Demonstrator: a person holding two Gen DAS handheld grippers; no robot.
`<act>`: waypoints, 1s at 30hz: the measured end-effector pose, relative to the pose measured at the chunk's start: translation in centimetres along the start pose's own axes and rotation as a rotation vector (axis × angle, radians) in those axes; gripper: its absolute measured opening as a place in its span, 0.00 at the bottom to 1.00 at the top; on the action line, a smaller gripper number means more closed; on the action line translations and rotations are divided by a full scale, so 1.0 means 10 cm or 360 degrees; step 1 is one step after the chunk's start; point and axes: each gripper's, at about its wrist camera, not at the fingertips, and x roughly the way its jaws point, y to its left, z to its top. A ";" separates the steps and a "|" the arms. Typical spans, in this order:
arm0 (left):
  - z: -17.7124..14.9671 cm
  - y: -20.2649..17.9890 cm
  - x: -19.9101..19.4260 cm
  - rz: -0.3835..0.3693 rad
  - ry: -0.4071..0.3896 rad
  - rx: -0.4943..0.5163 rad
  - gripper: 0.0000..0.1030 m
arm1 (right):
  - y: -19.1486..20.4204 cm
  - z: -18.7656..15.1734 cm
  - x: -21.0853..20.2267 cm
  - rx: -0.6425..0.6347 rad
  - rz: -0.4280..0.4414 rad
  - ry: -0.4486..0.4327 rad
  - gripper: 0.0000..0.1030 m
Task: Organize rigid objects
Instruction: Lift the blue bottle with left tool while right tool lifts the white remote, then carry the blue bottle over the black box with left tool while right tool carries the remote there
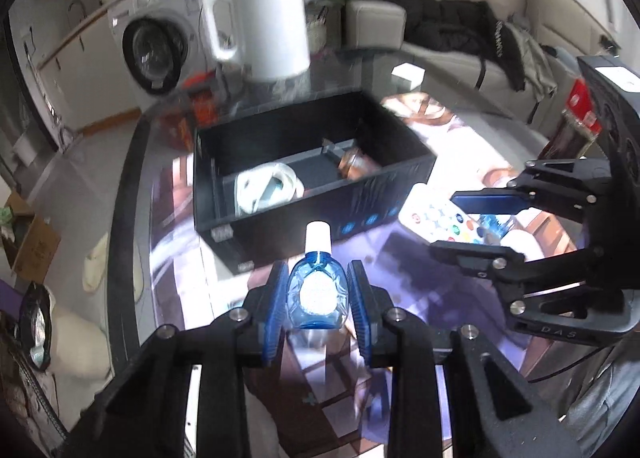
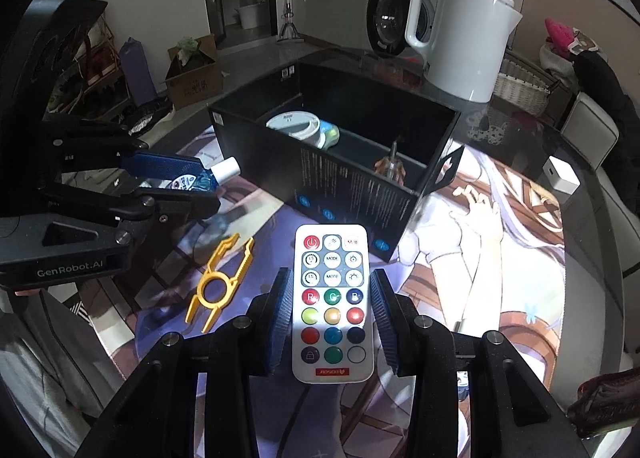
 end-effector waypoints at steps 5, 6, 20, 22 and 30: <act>0.14 -0.01 -0.37 0.0003 -0.0321 -0.0029 0.27 | 0.03 0.11 -0.39 -0.0015 -0.0039 -0.0331 0.38; 0.17 0.01 -0.41 0.0001 -0.0369 -0.0042 0.27 | 0.03 0.15 -0.48 -0.0020 -0.0044 -0.0412 0.38; 0.28 0.10 -0.84 0.0035 -0.0804 -0.0111 0.28 | 0.15 0.11 -1.39 0.0009 -0.0206 -0.1091 0.38; 0.28 0.10 -0.83 0.0034 -0.0811 -0.0115 0.28 | 0.15 0.10 -1.39 0.0008 -0.0200 -0.1087 0.38; 0.37 0.12 -0.81 0.0040 -0.0831 -0.0151 0.28 | 0.15 0.10 -1.37 0.0017 -0.0192 -0.1089 0.38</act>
